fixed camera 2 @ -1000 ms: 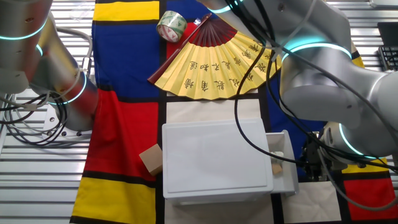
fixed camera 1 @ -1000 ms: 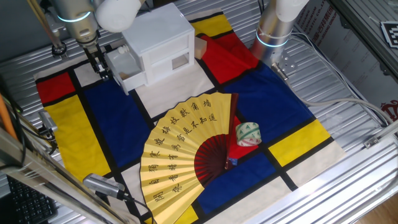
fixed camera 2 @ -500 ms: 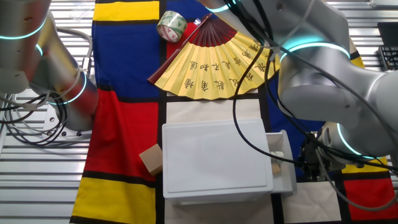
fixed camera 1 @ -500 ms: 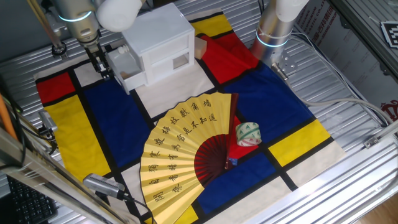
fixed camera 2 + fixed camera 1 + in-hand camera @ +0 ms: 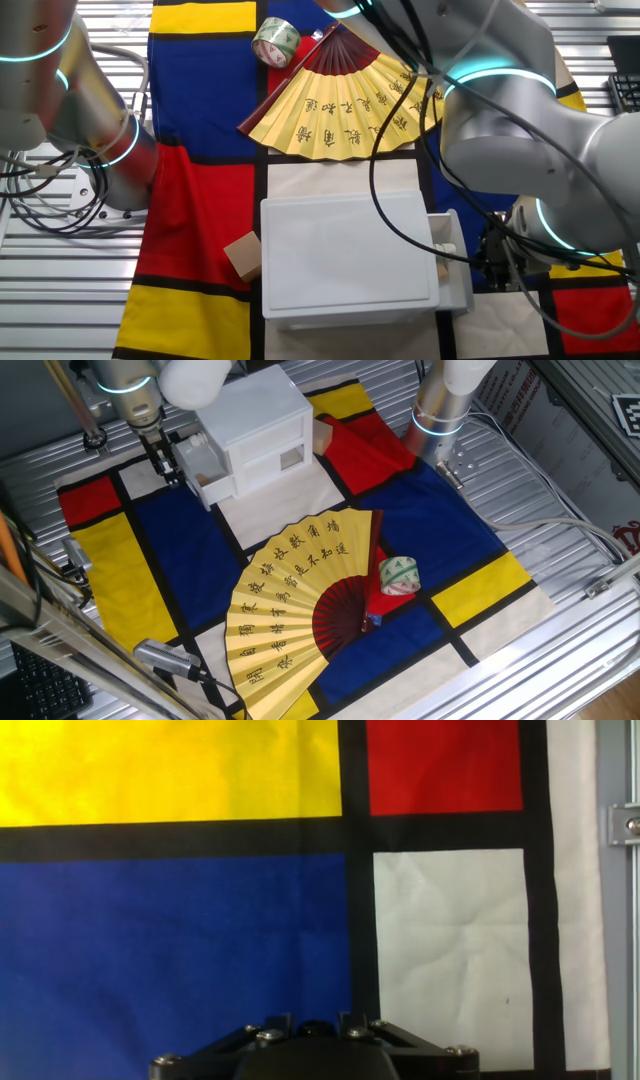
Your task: Grasp the handle and close the drawer
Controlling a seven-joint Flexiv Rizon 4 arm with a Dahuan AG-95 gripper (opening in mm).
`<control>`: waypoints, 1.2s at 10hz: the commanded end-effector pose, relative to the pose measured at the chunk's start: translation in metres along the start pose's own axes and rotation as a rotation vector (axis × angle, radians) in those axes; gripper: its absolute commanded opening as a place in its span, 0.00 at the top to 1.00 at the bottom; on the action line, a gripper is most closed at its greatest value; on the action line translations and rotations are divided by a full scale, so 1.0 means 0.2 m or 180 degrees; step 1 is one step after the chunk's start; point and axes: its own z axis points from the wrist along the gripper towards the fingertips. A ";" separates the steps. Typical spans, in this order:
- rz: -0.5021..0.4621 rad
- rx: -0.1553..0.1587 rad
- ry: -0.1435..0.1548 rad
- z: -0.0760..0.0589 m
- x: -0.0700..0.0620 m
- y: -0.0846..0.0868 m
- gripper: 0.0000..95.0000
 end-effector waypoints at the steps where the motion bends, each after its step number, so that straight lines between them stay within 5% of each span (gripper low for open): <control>1: 0.0000 -0.0006 0.0000 0.00 0.00 0.00 1.00; 12: -0.0015 -0.0008 0.0005 0.00 0.06 -0.01 1.00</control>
